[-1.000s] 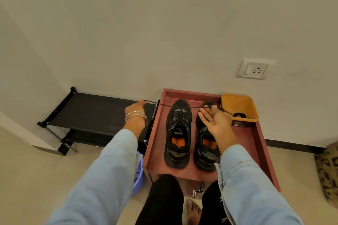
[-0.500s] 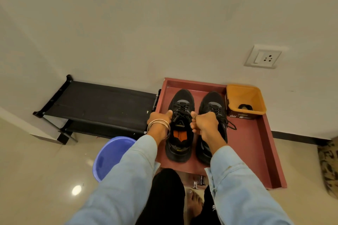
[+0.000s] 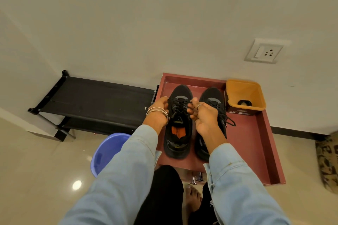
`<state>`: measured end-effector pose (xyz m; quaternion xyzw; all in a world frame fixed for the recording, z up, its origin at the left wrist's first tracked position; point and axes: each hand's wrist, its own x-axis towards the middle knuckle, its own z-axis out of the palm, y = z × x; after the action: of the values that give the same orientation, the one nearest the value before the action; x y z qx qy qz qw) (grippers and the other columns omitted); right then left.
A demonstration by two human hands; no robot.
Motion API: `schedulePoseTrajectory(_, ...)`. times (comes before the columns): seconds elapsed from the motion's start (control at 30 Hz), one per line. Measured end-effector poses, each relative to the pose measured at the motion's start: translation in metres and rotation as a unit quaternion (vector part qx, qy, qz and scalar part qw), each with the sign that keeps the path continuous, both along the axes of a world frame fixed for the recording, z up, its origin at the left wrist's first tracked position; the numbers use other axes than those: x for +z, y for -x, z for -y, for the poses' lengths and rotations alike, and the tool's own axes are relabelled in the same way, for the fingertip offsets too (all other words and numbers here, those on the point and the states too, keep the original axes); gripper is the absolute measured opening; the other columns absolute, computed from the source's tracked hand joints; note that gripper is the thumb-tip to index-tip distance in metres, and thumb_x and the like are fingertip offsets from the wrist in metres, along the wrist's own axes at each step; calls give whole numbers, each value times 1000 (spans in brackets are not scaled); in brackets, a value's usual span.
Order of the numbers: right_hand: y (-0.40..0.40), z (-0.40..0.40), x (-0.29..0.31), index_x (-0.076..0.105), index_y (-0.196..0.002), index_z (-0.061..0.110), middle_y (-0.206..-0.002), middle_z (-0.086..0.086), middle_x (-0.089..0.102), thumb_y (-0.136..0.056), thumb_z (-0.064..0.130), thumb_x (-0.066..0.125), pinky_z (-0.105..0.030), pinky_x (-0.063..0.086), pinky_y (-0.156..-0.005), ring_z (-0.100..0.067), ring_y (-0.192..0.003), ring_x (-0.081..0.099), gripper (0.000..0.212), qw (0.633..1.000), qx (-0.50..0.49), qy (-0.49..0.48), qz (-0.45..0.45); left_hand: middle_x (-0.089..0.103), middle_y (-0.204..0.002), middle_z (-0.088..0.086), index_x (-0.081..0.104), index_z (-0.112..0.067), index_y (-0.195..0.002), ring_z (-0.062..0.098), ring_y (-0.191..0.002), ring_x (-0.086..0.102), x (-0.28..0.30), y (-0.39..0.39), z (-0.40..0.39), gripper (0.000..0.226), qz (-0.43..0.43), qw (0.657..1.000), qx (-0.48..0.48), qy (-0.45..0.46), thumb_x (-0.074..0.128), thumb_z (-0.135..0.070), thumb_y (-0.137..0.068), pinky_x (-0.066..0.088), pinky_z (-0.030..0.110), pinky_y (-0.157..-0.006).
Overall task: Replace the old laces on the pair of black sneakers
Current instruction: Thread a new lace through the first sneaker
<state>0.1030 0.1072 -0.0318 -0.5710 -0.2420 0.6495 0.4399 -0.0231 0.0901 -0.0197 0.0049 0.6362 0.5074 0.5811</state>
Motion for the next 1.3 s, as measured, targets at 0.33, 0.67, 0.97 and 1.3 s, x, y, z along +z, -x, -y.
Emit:
schedulePoseTrajectory(0.33, -8, 10, -15, 66, -99, 4, -80, -2, 66, -86, 2, 67, -14, 49, -58, -9, -75, 62, 13, 992, 69, -102, 13, 66, -77, 2, 65, -10, -99, 11, -60, 63, -14, -8, 11, 15, -9, 999, 27, -29, 57, -21, -93, 47, 23, -48)
schedulePoseTrajectory(0.67, 0, 7, -18, 72, -90, 9, -83, -1, 72, -87, 7, 67, -17, 53, -70, -7, -80, 68, 6, 984, 56, -150, 78, 68, -80, 1, 72, -9, -92, 7, -58, 56, -13, -12, 1, 17, -88, 996, -9, -34, 69, -23, -84, 45, 19, -46)
schedulePoseTrajectory(0.97, -6, 14, -23, 64, -91, 7, -104, -10, 70, -97, 5, 50, -35, 52, -92, -24, -100, 66, 15, 992, 21, -121, -11, 71, -81, 7, 71, -7, -83, 18, -75, 67, -29, -12, 12, 9, -112, 986, 60, -104, 64, -11, -87, 55, 22, -64)
schedulePoseTrajectory(1.3, -10, 16, -31, 47, -82, 11, -92, -15, 66, -100, 1, 35, -46, 52, -86, -32, -91, 68, 24, 986, -113, -29, -120, 65, -77, 12, 58, -1, -79, 22, -74, 65, -48, 0, 24, 25, 34, 978, 194, -73, 45, -11, -99, 54, 40, -86)
